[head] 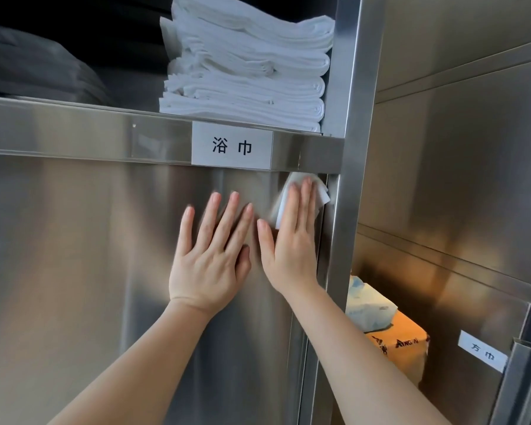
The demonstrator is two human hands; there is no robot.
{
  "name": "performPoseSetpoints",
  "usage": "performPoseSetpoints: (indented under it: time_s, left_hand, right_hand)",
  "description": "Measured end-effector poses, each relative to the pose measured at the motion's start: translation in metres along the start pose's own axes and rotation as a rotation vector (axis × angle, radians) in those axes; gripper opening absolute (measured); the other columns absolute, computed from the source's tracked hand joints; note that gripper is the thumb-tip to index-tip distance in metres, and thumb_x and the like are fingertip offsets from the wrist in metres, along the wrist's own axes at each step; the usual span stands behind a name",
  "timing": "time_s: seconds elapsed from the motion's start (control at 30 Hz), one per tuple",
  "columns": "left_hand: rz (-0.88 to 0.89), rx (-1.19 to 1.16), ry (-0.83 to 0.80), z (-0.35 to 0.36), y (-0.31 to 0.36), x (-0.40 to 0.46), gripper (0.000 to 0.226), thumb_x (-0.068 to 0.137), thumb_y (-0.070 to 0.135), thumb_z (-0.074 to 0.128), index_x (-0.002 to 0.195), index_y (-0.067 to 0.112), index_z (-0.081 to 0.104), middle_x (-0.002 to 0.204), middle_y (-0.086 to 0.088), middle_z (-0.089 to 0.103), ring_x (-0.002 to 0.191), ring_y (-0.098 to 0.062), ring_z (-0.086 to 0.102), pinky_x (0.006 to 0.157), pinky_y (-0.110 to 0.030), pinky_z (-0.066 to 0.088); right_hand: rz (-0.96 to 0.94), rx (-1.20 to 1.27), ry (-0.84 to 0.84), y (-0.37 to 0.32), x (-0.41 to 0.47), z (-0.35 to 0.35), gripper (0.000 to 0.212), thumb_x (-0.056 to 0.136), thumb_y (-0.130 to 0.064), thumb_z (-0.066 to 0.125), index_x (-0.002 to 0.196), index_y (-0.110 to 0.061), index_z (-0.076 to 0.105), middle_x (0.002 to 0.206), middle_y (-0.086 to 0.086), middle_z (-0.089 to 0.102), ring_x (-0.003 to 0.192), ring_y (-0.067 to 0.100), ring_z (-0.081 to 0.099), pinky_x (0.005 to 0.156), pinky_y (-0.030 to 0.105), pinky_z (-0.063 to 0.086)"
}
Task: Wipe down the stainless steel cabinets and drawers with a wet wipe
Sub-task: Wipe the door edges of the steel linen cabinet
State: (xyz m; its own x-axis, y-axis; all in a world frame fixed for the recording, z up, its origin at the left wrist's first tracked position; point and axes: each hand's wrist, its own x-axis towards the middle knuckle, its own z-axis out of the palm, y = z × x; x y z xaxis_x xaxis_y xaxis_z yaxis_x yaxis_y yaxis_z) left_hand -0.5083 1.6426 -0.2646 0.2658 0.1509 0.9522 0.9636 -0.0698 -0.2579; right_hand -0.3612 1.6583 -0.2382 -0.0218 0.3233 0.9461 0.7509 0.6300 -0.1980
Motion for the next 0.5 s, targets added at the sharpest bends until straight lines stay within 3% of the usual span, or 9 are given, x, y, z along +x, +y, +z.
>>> performPoseSetpoints:
  time_s: [0.1, 0.27, 0.5]
  left_hand:
    - [-0.001, -0.001, -0.002, 0.000, 0.000, 0.000, 0.058, 0.101, 0.036, 0.033, 0.156, 0.018, 0.023, 0.164, -0.004, 0.016, 0.151, -0.028, 0.013, 0.121, -0.052, 0.007]
    - [0.001, -0.004, -0.024, -0.002, 0.001, 0.000, 0.061, 0.100, 0.037, 0.032, 0.157, 0.018, 0.020, 0.165, -0.004, 0.011, 0.152, -0.027, 0.009, 0.121, -0.053, 0.007]
    - [0.000, -0.007, 0.016, 0.000, 0.001, 0.000, 0.060, 0.099, 0.034, 0.036, 0.156, 0.019, 0.023, 0.164, -0.003, 0.015, 0.151, -0.026, 0.012, 0.121, -0.052, 0.008]
  right_hand:
    - [-0.010, -0.037, 0.020, 0.006, -0.006, 0.005, 0.072, 0.102, -0.046, 0.029, 0.153, 0.002, 0.011, 0.161, 0.020, 0.001, 0.150, 0.032, -0.001, 0.117, 0.057, 0.020]
    - [0.048, -0.101, -0.093, 0.015, -0.079, 0.013, 0.077, 0.101, -0.048, 0.034, 0.154, -0.002, 0.001, 0.162, 0.015, -0.008, 0.150, 0.031, -0.003, 0.116, 0.055, 0.025]
    - [0.054, -0.153, 0.022, 0.007, 0.010, 0.006, 0.078, 0.100, -0.054, 0.024, 0.154, -0.002, 0.003, 0.162, 0.020, 0.000, 0.150, 0.031, -0.002, 0.121, 0.049, 0.016]
